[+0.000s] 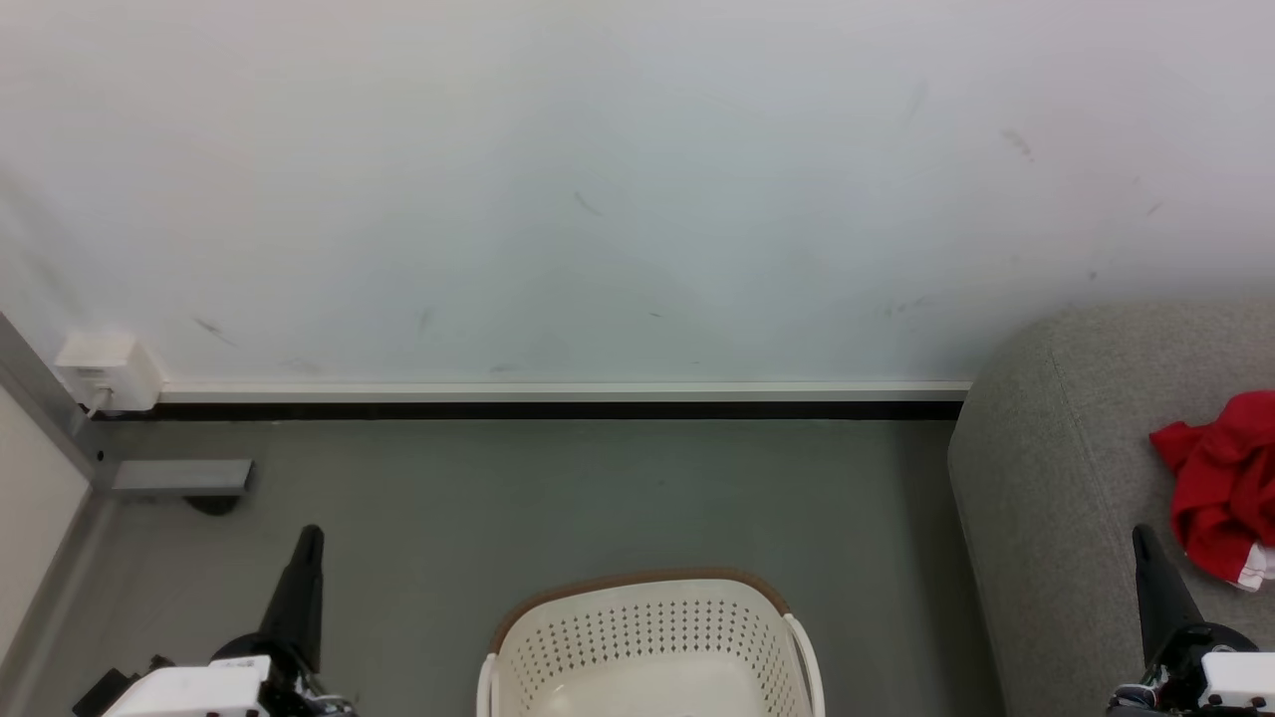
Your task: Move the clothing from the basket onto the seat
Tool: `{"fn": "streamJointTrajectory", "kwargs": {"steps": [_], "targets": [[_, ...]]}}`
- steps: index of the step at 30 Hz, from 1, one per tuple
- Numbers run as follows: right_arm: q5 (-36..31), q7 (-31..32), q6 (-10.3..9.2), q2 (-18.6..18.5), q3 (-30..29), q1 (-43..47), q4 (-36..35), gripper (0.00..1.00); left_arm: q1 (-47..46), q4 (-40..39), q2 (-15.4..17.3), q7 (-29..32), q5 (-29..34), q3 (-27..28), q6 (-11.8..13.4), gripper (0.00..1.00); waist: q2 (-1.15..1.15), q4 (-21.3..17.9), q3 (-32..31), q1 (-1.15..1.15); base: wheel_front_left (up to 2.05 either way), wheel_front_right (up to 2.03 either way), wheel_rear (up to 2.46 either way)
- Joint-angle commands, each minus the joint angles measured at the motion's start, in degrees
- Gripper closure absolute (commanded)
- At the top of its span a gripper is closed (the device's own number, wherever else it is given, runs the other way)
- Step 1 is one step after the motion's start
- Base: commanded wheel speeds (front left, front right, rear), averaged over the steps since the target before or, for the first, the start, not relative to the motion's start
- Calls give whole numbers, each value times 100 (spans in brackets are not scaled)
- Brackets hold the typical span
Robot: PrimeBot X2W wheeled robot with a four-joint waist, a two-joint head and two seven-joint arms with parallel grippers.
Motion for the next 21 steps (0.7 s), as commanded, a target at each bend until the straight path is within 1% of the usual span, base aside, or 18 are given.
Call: {"fn": "streamJointTrajectory", "kwargs": {"steps": [1, 21], "targets": [[22, 24, -12, -4, -22, -33, -26, 100, -41, -10, 36, 33, -64, 4, -30, 100, 0, 0, 0, 0, 0, 0, 0], [22, 25, -12, -4, -22, -32, -26, 100, -40, -10, 36, 34, -64, 5, -30, 100, 0, 0, 0, 0, 0, 0, 0]]}}
